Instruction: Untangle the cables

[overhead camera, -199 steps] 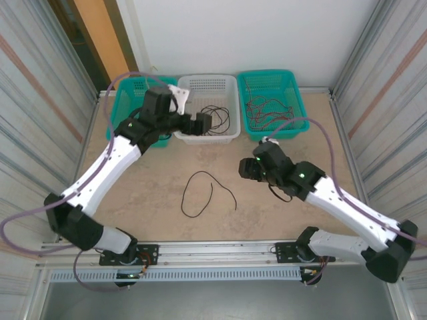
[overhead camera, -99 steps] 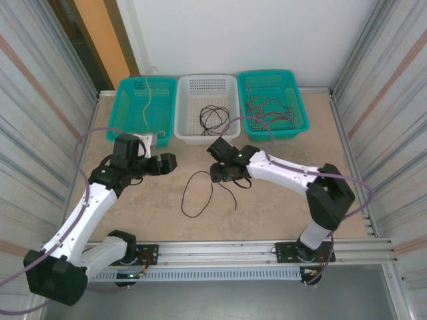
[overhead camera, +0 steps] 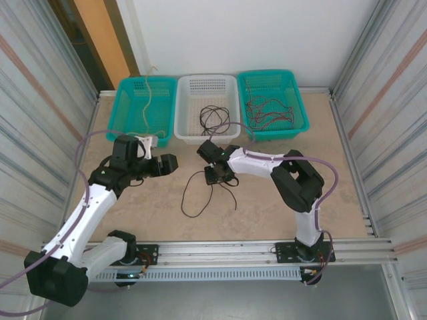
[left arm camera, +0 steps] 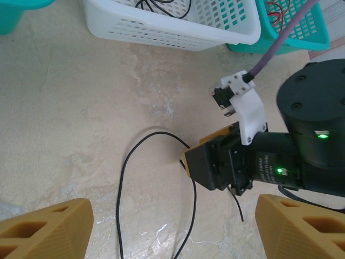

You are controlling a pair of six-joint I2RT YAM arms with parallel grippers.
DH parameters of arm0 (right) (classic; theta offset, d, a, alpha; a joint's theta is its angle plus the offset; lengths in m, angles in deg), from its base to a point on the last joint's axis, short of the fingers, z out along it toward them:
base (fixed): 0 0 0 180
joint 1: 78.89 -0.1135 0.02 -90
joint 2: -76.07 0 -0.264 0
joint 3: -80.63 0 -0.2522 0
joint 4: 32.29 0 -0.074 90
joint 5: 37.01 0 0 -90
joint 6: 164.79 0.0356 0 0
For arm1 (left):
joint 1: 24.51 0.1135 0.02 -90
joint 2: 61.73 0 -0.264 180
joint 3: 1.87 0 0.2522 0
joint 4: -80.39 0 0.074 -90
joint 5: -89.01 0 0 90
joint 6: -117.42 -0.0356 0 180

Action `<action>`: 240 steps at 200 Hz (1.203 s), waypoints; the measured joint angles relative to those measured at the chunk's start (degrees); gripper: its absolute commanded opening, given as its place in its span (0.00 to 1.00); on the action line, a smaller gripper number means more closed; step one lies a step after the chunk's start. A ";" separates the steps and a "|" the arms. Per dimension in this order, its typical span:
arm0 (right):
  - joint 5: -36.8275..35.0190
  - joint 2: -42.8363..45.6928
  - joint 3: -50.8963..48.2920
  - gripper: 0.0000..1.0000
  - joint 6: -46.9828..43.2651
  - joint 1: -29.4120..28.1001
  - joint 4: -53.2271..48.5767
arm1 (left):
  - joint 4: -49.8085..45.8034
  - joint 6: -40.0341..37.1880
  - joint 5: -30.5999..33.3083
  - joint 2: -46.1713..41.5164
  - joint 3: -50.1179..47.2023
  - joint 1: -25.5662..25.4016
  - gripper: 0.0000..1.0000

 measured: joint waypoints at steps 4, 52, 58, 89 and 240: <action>-0.13 -0.26 0.04 0.38 -0.31 0.00 0.11 | 0.04 0.02 -0.09 0.00 0.00 0.00 0.79; -2.49 -1.20 0.02 0.00 -3.08 -0.22 1.22 | 1.20 0.02 -0.44 0.94 0.35 0.00 0.78; -2.89 -1.09 -0.24 0.00 -3.26 -0.39 1.92 | 1.20 0.02 -0.55 1.03 0.44 0.00 0.78; -6.14 2.23 -4.09 0.00 -3.69 -3.61 4.28 | 1.42 0.07 -1.03 1.20 1.55 0.11 0.80; -20.11 41.24 -7.82 0.00 -6.69 -12.68 3.65 | 19.04 1.60 -16.26 5.05 8.20 -7.54 0.89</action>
